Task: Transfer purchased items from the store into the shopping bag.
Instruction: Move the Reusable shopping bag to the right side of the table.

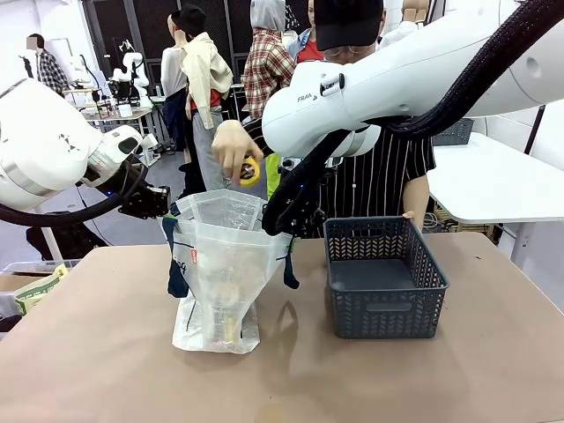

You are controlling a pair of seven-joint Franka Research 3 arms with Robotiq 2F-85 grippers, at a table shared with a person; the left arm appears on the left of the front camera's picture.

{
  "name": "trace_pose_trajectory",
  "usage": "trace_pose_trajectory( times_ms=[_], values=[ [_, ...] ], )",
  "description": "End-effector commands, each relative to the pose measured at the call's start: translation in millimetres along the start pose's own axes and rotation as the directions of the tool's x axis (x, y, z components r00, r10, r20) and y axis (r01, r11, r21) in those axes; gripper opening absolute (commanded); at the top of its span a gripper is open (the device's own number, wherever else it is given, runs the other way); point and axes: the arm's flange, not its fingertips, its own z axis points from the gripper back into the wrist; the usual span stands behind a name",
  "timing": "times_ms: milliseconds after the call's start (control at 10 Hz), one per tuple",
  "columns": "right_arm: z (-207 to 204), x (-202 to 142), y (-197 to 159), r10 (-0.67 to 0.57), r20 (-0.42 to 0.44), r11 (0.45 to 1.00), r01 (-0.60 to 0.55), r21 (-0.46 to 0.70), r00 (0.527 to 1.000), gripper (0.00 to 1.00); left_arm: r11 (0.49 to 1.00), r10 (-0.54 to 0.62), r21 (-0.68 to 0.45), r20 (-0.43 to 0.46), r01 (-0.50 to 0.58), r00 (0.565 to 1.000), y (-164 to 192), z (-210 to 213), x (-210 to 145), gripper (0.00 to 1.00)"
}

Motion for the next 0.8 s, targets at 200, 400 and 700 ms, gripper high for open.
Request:
trace_pose_trajectory(
  times_ms=[200, 400, 700],
  values=[
    [1.4, -0.7, -1.4, -0.005, 0.000, 1.000, 0.005, 0.003, 1.000, 0.00, 1.000, 0.002, 0.008, 0.015, -0.002, 1.000, 1.5, 2.5, -3.6, 0.00],
    [1.4, -0.7, -1.4, -0.005, 0.000, 1.000, 0.005, 0.003, 1.000, 0.00, 1.000, 0.002, 0.008, 0.015, -0.002, 1.000, 1.5, 2.5, -3.6, 0.00],
    [0.0, 0.0, 0.0, 0.000, 0.000, 1.000, 0.000, 0.000, 1.000, 0.00, 1.000, 0.002, 0.008, 0.015, -0.002, 1.000, 1.5, 2.5, -3.6, 0.00]
  ],
)
